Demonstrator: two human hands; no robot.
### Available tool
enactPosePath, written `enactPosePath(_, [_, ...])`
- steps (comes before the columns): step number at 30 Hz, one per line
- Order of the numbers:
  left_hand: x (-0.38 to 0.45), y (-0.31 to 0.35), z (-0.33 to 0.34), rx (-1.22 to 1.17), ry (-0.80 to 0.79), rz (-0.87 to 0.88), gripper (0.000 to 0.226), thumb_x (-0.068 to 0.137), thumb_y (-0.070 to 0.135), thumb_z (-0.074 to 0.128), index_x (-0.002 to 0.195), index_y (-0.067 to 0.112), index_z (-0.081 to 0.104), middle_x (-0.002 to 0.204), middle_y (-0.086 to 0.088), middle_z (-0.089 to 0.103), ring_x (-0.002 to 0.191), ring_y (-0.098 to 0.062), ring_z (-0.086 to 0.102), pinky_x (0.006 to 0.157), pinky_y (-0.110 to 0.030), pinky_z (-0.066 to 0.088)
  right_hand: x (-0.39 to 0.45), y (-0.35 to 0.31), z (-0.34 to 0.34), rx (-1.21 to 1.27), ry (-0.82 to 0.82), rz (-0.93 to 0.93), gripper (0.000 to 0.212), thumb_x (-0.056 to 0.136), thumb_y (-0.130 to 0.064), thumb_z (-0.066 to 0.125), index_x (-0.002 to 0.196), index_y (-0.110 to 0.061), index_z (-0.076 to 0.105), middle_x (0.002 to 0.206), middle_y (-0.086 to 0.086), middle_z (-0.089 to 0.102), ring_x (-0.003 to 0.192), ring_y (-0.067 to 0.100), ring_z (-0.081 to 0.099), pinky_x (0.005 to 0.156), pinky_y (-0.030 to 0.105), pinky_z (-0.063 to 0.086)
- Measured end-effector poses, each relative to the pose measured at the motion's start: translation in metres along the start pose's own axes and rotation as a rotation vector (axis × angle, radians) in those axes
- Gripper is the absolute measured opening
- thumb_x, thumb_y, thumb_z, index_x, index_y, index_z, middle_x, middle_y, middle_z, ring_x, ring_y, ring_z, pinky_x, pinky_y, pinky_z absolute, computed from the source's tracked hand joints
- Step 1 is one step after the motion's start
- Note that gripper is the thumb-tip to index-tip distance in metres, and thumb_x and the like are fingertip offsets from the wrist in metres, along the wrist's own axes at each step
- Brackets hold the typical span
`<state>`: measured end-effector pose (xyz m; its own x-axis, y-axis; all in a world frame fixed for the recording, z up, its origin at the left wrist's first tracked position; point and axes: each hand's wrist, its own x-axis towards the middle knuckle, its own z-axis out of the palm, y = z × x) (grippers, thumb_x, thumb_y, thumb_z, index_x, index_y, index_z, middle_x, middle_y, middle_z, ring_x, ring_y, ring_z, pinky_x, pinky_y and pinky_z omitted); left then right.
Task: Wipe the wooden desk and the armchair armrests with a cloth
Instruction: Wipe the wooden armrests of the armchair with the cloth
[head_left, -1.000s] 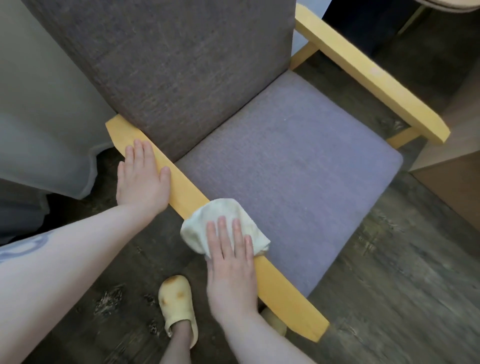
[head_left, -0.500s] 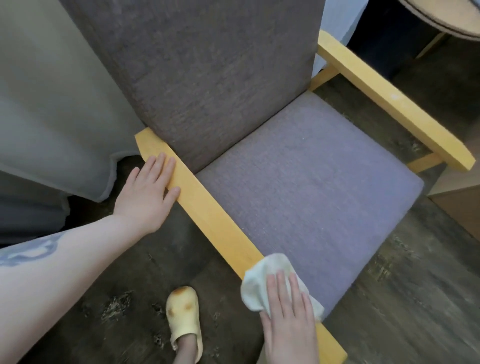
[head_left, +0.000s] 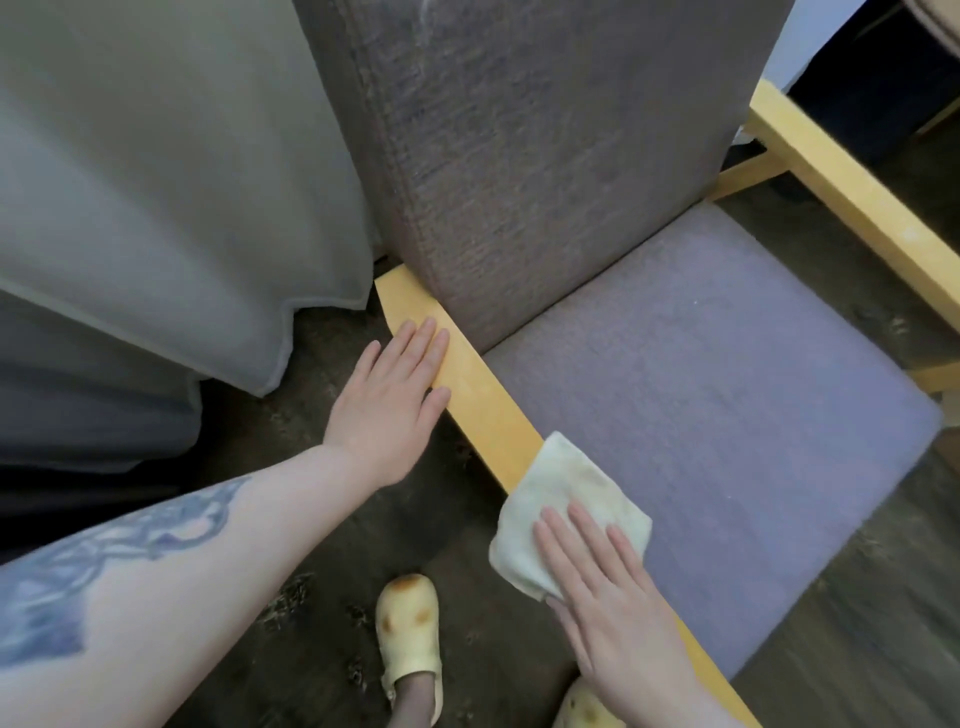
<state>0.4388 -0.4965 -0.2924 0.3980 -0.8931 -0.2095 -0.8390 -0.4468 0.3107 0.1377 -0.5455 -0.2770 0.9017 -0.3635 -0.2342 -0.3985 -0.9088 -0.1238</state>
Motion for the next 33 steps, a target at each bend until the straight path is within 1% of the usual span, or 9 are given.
enactPosePath(3, [0.001,0.007,-0.001,-0.180,0.055,-0.091,0.060,0.098,0.044,0.010,0.153,0.020,0.006,0.160,0.007,-0.003,0.143,-0.002,-0.010,0.118,-0.031,-0.004,0.052,-0.027,-0.008,0.047,0.047,0.242,0.062,0.093,-0.035,0.042,0.150,-0.014,0.030,0.157,0.004,0.027,0.145,0.030,0.022,0.115,0.047,0.018])
enactPosePath(6, [0.003,0.016,-0.002,-0.256,0.085,-0.176,0.059,0.098,0.041,0.011,0.152,0.018,0.009,0.161,0.004,0.001,0.145,-0.004,-0.007,0.119,-0.032,-0.003,0.138,-0.056,-0.020,0.108,0.097,0.357,0.066,0.093,-0.036,0.050,0.151,-0.013,0.028,0.158,0.007,0.024,0.146,0.032,0.017,0.116,0.049,0.016])
enactPosePath(10, [0.018,0.022,-0.006,-0.300,0.120,-0.307,0.058,0.100,0.040,0.013,0.152,0.016,0.007,0.162,0.001,0.002,0.147,-0.011,-0.005,0.120,-0.037,0.000,0.196,-0.070,-0.022,0.009,0.046,0.338,0.075,0.098,-0.032,0.039,0.151,-0.019,-0.012,0.162,0.002,-0.009,0.147,0.028,-0.011,0.117,0.045,-0.005])
enactPosePath(15, [0.018,0.016,-0.005,-0.158,0.074,-0.264,0.058,0.100,0.034,0.018,0.153,0.015,0.002,0.162,-0.002,-0.002,0.148,-0.015,-0.006,0.120,-0.039,0.001,0.095,-0.034,-0.019,-0.007,0.055,0.095,0.064,0.094,-0.021,0.051,0.152,-0.018,0.025,0.158,0.001,0.023,0.146,0.028,0.019,0.118,0.048,0.017])
enactPosePath(19, [0.010,0.043,0.011,-0.085,0.083,-0.341,0.063,0.100,0.037,0.017,0.150,0.011,-0.011,0.161,-0.005,-0.011,0.147,-0.018,-0.011,0.119,-0.037,-0.003,-0.042,0.003,0.005,-0.101,-0.011,0.085,0.051,0.096,-0.024,0.032,0.146,-0.019,0.036,0.152,0.001,0.039,0.147,0.026,0.014,0.113,0.043,0.018])
enactPosePath(22, [0.003,0.072,0.026,-0.060,0.090,-0.386,0.064,0.100,0.038,0.014,0.149,0.009,-0.014,0.160,-0.007,-0.014,0.147,-0.020,-0.013,0.119,-0.037,-0.004,-0.076,0.018,0.010,-0.108,-0.031,0.053,0.049,0.095,-0.030,0.032,0.142,-0.020,0.039,0.148,0.000,0.043,0.147,0.025,0.008,0.112,0.041,0.016])
enactPosePath(26, [0.001,0.092,0.034,-0.076,0.105,-0.417,0.064,0.100,0.036,0.020,0.150,0.007,-0.008,0.161,-0.009,-0.010,0.147,-0.022,-0.011,0.119,-0.039,-0.001,-0.016,0.006,-0.003,0.007,0.020,0.074,0.058,0.093,-0.033,0.046,0.149,-0.019,0.034,0.154,-0.001,0.035,0.145,0.027,0.024,0.116,0.047,0.024])
enactPosePath(30, [0.004,0.088,0.031,-0.057,0.091,-0.427,0.064,0.100,0.036,0.022,0.151,0.008,-0.005,0.161,-0.008,-0.008,0.148,-0.022,-0.010,0.119,-0.042,0.001,0.036,-0.008,-0.006,0.001,0.056,0.081,0.064,0.097,-0.033,0.041,0.154,-0.018,0.014,0.161,0.000,0.017,0.148,0.027,0.011,0.118,0.046,0.012])
enactPosePath(33, [-0.006,0.099,0.033,-0.040,0.056,-0.448,0.064,0.100,0.039,0.020,0.151,0.010,-0.007,0.161,-0.007,-0.011,0.147,-0.021,-0.011,0.119,-0.042,0.000,-0.018,0.006,0.006,0.003,0.019,0.053,0.071,0.092,-0.025,0.046,0.154,-0.016,0.012,0.161,0.001,0.014,0.148,0.027,0.008,0.120,0.048,0.009])
